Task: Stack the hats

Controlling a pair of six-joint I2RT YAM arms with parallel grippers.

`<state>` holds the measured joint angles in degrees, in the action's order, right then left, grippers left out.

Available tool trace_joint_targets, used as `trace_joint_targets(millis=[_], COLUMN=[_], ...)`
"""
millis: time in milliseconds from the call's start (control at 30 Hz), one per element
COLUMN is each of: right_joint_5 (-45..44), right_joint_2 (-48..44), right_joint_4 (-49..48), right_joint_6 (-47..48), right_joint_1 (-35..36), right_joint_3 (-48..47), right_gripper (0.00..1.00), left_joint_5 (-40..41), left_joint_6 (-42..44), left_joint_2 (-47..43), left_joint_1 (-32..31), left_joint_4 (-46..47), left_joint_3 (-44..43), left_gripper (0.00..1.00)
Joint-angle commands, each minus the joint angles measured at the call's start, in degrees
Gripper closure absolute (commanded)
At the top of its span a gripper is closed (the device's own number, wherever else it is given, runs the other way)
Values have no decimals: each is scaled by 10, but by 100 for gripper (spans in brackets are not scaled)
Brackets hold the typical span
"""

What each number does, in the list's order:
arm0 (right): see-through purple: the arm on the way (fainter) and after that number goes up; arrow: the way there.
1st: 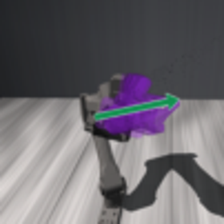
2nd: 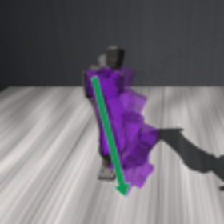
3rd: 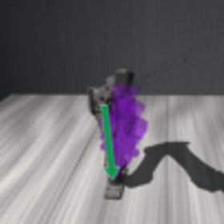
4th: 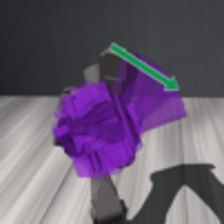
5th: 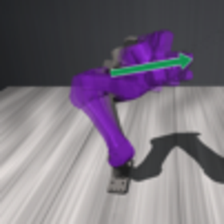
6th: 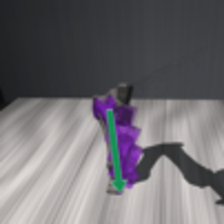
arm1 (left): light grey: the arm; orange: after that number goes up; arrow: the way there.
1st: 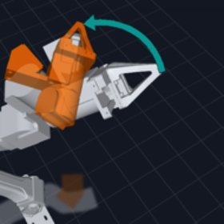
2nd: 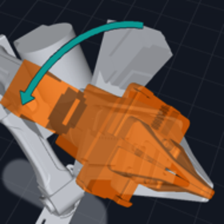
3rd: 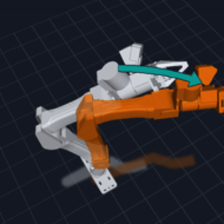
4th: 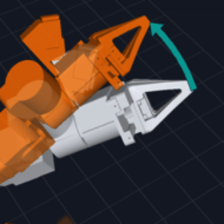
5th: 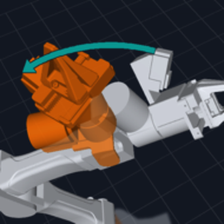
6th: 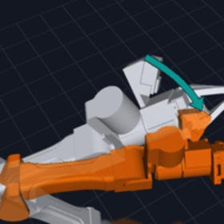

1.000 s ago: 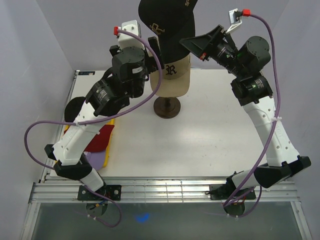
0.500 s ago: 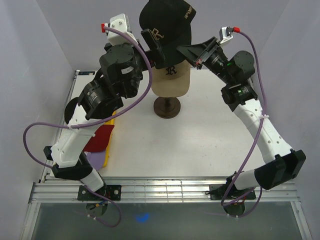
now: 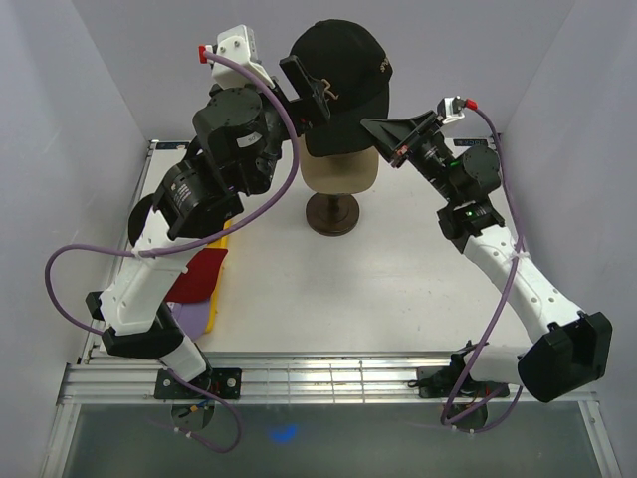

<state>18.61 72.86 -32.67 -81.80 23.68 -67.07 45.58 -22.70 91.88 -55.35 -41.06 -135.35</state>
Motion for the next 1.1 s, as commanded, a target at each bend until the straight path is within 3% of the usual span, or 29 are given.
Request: trace_joint_targets(millis=[0,500,1067], right_joint_5=[-25,-13,-16], right_joint_2=[-22,12,6], right_joint_4=[-93,-158,-248], right_joint_6=[-37,-103,-171], right_joint_1=[-3,-3,-21], right_joint_3=[25,62,178], right_gripper=[92,92,92], left_joint_5=[-14,-15,-13], left_joint_6=[-5,-10,-14], left_joint_2=[-28,-42,-40], left_joint_1=[-2,-2,-2], left_joint_4=[6,5,1], left_joint_3=[5,24,38], left_gripper=[6,7,7])
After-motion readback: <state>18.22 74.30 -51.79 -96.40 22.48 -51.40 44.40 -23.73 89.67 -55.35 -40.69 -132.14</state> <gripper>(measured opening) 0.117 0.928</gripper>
